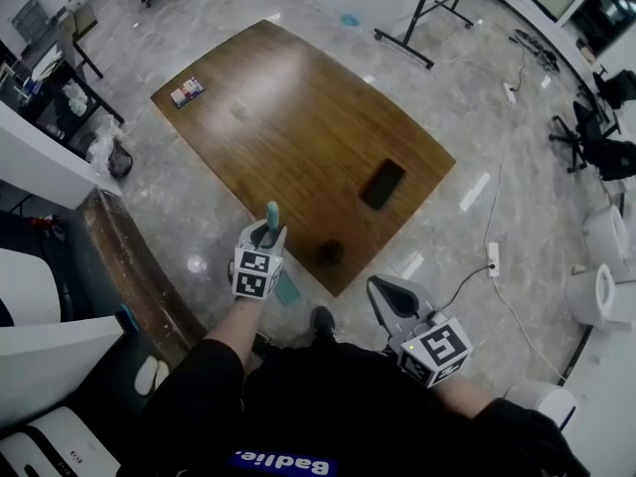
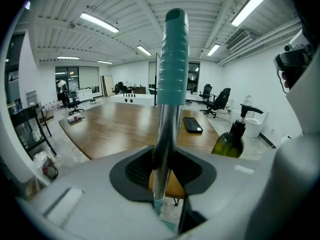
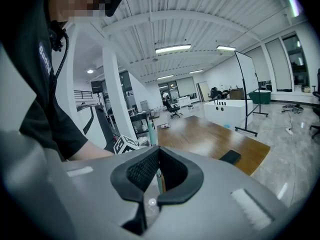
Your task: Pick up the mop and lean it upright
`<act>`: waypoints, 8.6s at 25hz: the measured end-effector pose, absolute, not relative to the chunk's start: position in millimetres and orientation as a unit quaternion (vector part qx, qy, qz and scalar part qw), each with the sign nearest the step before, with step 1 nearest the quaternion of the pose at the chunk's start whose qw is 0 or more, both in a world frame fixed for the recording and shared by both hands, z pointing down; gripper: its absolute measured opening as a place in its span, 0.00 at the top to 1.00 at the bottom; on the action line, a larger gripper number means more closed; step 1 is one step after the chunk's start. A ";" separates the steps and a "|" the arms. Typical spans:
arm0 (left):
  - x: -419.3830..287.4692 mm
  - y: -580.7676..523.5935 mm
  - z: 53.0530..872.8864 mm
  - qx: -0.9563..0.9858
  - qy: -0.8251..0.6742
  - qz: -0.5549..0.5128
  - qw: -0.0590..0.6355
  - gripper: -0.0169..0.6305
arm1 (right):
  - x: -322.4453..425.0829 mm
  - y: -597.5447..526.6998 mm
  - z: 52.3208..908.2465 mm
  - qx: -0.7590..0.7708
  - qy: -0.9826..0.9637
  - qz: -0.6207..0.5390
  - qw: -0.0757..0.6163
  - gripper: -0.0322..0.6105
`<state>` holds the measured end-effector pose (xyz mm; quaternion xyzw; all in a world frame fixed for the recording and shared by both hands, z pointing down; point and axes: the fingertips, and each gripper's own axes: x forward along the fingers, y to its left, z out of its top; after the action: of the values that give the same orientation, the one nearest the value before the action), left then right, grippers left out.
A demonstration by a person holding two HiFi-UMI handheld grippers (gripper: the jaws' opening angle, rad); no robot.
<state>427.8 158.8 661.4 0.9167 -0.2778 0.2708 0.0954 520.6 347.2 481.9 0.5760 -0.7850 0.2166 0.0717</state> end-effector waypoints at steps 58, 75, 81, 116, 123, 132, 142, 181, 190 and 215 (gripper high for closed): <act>158.7 252.1 392.7 0.900 -0.428 0.076 0.040 0.80 | 285.7 260.1 437.6 0.387 -0.909 0.147 0.049 0.94; 58.7 258.4 374.3 0.881 -0.470 0.045 0.042 0.80 | 163.2 238.6 431.6 0.320 -0.934 0.140 0.072 0.94; 32.6 251.8 379.6 0.888 -0.457 0.041 0.038 0.80 | 130.9 225.0 430.9 0.335 -0.930 0.135 0.073 0.94; -42.1 -25.0 371.9 0.789 -0.611 0.055 0.045 0.80 | 93.4 -55.4 457.2 0.220 -0.955 0.188 0.067 0.94; -63.8 -76.3 369.1 0.804 -0.591 0.048 0.050 0.80 | 68.7 -96.3 461.8 0.243 -0.949 0.185 0.079 0.94; -110.1 -142.3 386.9 0.861 -0.505 0.020 0.057 0.80 | -5.3 -170.6 451.8 0.299 -0.934 0.172 0.090 0.94; -177.6 -202.5 394.6 0.875 -0.481 0.024 0.053 0.80 | -74.0 -230.9 442.9 0.321 -0.929 0.155 0.094 0.94; -260.2 -557.4 457.7 0.831 -0.533 0.102 0.121 0.80 | -131.0 -579.7 479.7 0.287 -0.931 0.195 0.110 0.94; -286.8 -599.7 477.6 0.869 -0.468 0.090 0.133 0.80 | -173.2 -623.1 462.9 0.347 -0.915 0.177 0.104 0.94; -308.6 -666.5 580.3 0.899 -0.401 0.143 0.099 0.80 | -195.6 -685.7 505.8 0.262 -0.928 0.214 0.157 0.94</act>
<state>-308.6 -666.5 580.3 0.8994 -0.4010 0.1431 0.0986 -195.6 -685.7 505.8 0.2622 -0.9278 0.2141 0.1568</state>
